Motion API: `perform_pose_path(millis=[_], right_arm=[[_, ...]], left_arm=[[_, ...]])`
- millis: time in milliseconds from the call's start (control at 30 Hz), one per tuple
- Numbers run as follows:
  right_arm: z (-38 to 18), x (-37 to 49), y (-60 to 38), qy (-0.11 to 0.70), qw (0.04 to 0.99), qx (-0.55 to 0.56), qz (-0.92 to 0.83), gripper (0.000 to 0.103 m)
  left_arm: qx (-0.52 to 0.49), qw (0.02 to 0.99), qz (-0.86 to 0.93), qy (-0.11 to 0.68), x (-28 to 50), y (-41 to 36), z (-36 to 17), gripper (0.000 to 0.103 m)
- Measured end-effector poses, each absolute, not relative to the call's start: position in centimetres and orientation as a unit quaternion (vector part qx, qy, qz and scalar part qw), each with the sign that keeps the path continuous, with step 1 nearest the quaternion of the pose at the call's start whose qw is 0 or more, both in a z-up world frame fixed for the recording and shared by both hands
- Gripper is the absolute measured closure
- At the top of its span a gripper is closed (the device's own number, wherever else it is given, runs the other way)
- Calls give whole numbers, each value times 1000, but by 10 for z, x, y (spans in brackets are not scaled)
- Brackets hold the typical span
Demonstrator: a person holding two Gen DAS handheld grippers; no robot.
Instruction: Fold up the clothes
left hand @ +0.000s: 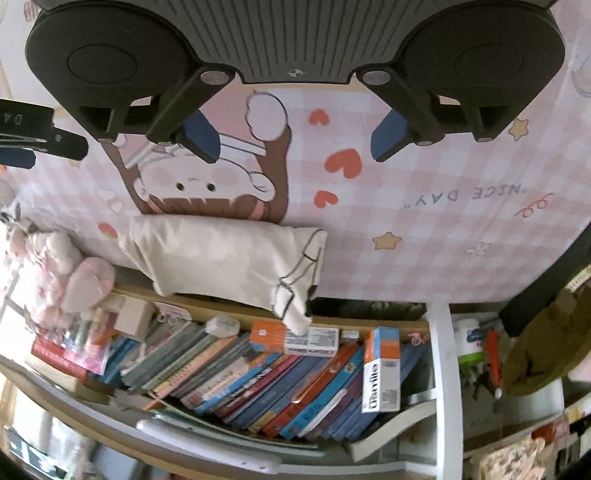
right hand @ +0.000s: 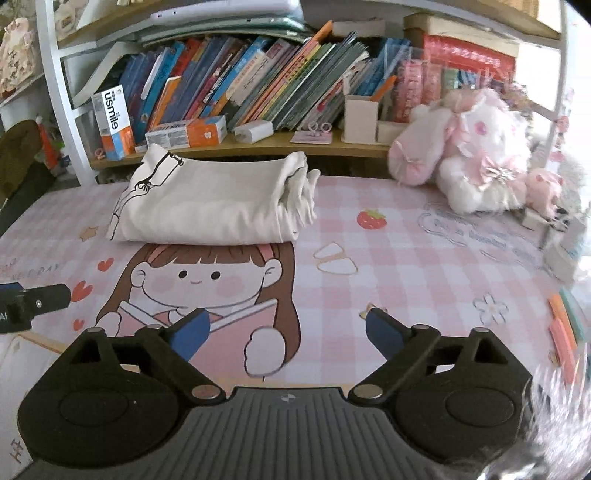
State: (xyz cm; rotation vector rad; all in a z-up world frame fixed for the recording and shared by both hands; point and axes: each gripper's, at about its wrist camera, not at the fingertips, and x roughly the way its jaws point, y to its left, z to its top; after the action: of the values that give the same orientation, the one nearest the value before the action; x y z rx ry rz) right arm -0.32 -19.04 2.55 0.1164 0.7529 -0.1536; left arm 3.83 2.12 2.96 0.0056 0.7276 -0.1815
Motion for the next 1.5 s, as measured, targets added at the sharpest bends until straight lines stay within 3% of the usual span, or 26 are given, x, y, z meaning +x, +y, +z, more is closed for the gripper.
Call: perform_pose_path(millis=[433, 1500], right_arm=[[33, -26, -184, 345, 934, 37, -85, 1], [31, -28, -177, 350, 933, 36, -74, 0]], left_arm=[[6, 936, -86, 341, 19, 9, 35, 10], [42, 941, -61, 331, 12, -1, 40, 3]])
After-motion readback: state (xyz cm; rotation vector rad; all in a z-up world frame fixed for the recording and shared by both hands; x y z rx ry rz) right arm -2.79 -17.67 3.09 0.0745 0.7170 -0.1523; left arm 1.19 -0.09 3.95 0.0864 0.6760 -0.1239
